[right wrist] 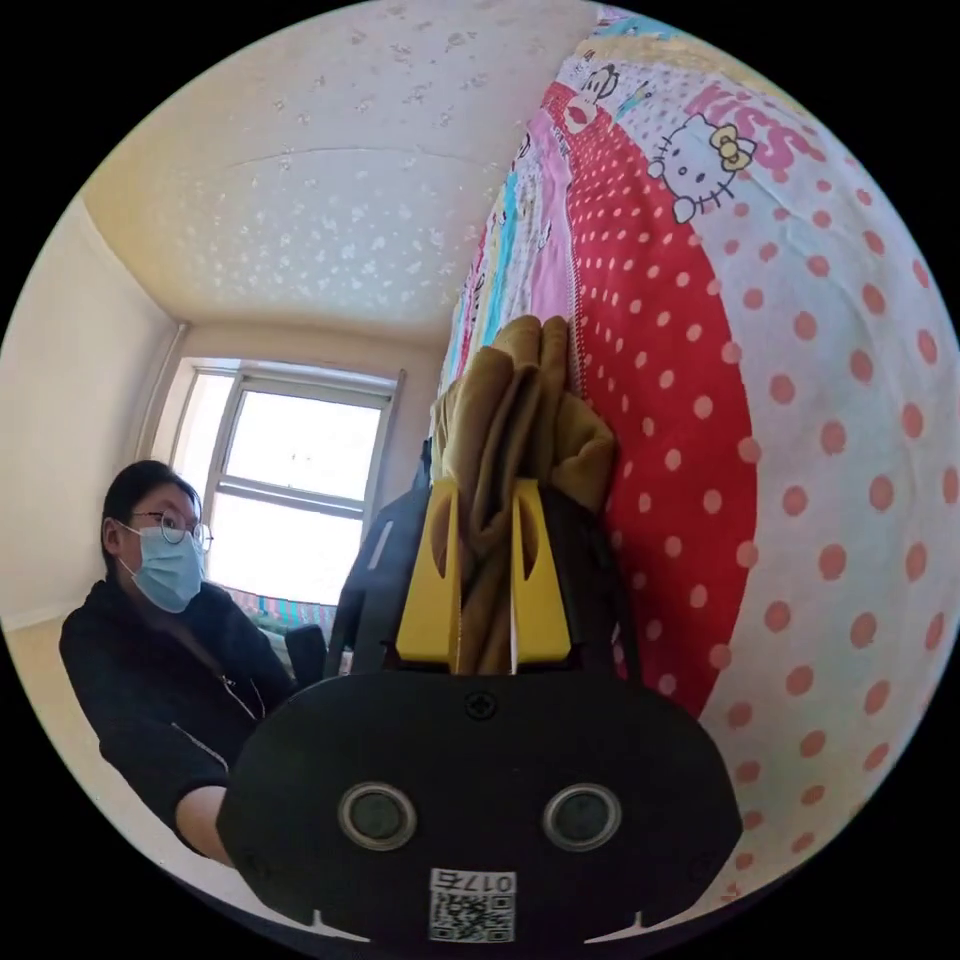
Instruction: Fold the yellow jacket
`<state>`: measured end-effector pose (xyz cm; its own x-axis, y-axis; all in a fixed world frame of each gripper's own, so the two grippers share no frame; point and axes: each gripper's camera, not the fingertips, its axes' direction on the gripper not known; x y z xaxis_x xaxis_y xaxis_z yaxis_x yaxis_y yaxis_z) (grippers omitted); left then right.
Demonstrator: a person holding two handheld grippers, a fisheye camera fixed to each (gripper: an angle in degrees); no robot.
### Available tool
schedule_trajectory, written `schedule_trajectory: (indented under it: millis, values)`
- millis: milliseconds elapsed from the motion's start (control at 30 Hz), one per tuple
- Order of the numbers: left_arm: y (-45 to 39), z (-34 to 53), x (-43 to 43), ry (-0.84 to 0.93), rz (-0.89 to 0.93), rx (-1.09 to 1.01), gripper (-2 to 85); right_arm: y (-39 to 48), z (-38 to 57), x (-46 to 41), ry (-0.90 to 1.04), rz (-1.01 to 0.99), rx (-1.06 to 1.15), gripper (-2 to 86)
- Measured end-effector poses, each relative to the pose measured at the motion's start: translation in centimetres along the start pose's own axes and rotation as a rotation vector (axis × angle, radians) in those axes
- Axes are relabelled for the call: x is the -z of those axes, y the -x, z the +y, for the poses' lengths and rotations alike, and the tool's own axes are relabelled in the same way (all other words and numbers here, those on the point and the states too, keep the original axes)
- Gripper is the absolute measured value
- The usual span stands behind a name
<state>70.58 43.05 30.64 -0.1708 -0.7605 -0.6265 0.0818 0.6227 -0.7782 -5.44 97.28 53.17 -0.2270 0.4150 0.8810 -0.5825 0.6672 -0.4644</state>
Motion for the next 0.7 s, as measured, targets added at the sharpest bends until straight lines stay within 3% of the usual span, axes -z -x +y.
schedule_trajectory:
  millis: [100,300,500,700]
  values:
    - [-0.9,1.2,2.2,-0.050,-0.140,-0.082,10.3,4.4,1.0,2.4,-0.052,0.044,0.033,11.7]
    - [-0.4,1.4,3.6,0.061,-0.467,-0.349,11.3,15.8,8.0,3.5,-0.027,0.195,0.154,12.5]
    - [0.1,0.7,0.1,0.200,-0.521,-0.483,8.7,20.4,12.9,-1.4,0.116,0.508,0.243,9.6]
    - [-0.6,0.0,-0.3,0.269,-0.546,-0.513,3.8,22.9,11.5,0.8,0.066,0.464,0.093,4.5]
